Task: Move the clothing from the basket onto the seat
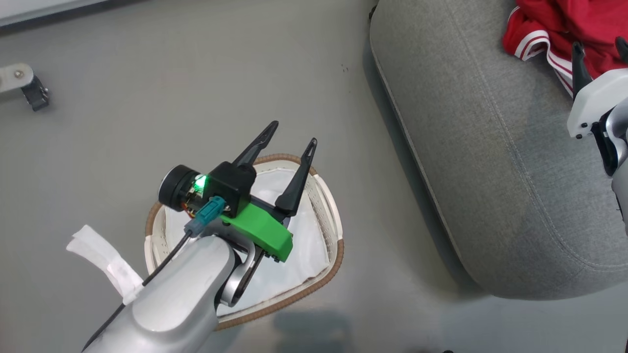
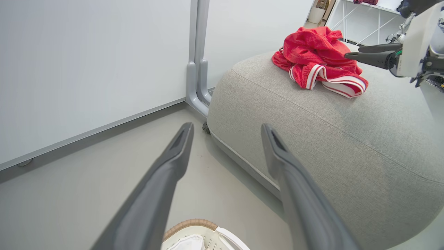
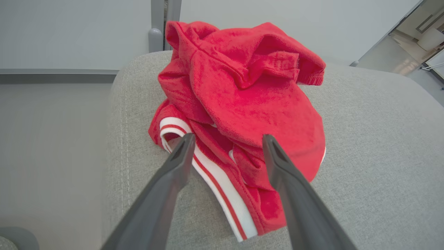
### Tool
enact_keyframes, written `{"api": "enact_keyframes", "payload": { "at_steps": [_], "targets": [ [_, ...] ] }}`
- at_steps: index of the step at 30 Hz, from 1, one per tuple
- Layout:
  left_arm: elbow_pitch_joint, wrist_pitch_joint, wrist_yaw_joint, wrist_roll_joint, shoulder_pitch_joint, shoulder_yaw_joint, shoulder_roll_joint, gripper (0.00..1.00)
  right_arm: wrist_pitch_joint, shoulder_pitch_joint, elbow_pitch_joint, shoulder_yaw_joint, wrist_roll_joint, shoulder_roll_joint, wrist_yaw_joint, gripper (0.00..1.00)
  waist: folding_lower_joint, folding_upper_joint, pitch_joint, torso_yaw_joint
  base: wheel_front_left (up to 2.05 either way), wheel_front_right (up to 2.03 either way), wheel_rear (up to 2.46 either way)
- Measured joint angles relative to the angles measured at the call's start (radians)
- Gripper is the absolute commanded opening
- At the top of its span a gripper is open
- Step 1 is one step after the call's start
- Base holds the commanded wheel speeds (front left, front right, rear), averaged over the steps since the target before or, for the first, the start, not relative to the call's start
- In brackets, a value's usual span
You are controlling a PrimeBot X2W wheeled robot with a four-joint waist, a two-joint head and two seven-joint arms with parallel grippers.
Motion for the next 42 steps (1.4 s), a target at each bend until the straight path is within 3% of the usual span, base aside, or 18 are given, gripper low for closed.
{"api": "enact_keyframes", "payload": {
  "at_steps": [12,20,31,37,42],
  "targets": [
    [0.015,-0.006,0.041,-0.032,0.207,0.221,0.007,1.00,-0.038,0.155,-0.155,0.065,0.103,0.015,0.000,1.00,0.0000,0.0000,-0.179,0.047,0.00,0.00,0.00],
    [-0.032,-0.006,0.065,0.002,0.403,0.388,0.005,1.00,-0.044,0.381,-0.355,-0.035,0.078,0.100,0.000,1.00,0.0000,0.0000,-0.274,0.132,0.00,0.00,0.00],
    [-0.098,-0.007,0.067,0.064,0.611,0.530,-0.044,1.00,-0.043,0.756,-0.693,-0.183,-0.072,0.290,0.000,1.00,0.0000,-0.0001,-0.350,0.234,0.00,0.00,0.00],
    [-0.117,-0.007,0.051,0.089,0.683,0.576,-0.084,1.00,-0.044,0.918,-0.815,-0.190,-0.071,0.314,0.000,1.00,-0.0001,0.0000,-0.382,0.262,0.00,0.00,0.00],
    [-0.124,-0.007,0.049,0.114,0.726,0.628,-0.108,1.00,-0.044,0.983,-0.847,-0.164,-0.048,0.315,0.000,1.00,-0.0001,0.0000,-0.406,0.271,0.00,0.00,0.00]
  ]
}}
